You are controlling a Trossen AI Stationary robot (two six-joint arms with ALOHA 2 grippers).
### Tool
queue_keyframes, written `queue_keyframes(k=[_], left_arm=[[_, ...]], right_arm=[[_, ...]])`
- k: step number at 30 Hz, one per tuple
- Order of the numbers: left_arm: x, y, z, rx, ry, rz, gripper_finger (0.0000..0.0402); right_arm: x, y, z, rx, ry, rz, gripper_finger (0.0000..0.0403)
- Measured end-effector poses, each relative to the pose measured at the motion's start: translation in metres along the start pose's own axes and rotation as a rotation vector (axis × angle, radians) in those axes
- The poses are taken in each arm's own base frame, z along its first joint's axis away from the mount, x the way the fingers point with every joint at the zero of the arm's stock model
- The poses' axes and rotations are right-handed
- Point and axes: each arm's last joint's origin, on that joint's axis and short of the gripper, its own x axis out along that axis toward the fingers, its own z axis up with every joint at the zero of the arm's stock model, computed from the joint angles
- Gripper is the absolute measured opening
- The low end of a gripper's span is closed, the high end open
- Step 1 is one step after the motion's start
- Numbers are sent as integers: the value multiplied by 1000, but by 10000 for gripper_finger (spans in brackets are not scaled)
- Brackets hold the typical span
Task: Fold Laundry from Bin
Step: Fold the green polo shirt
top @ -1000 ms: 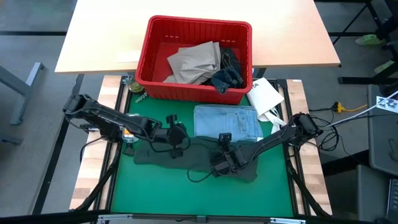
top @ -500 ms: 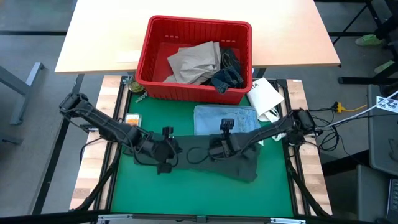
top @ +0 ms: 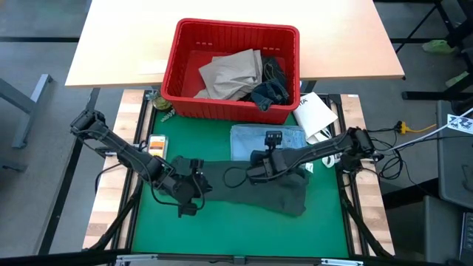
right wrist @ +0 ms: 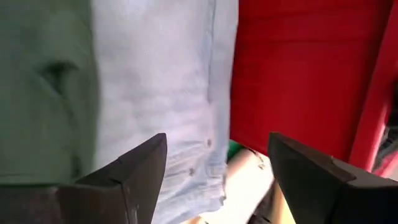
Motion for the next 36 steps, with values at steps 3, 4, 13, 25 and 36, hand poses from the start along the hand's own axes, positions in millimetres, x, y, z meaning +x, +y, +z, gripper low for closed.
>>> queue_keyframes(k=[3, 4, 13, 25, 36], left_arm=[[-2, -4, -1, 10, -1, -13, 24], [-2, -6, -1, 12, 1, -30, 24], [-9, -24, -13, -167, 85, -121, 24], [20, -65, -49, -157, 308, -48, 24], [38, -63, -75, -106, 467, 180, 23]], right_arm=[[-17, 6, 4, 13, -57, 93, 280], [-21, 11, 5, 15, -78, 132, 280], [-51, 75, -3, -17, -207, 319, 280], [-75, 147, -50, 2, -174, 419, 280], [-90, 178, -86, 72, -113, 367, 280]])
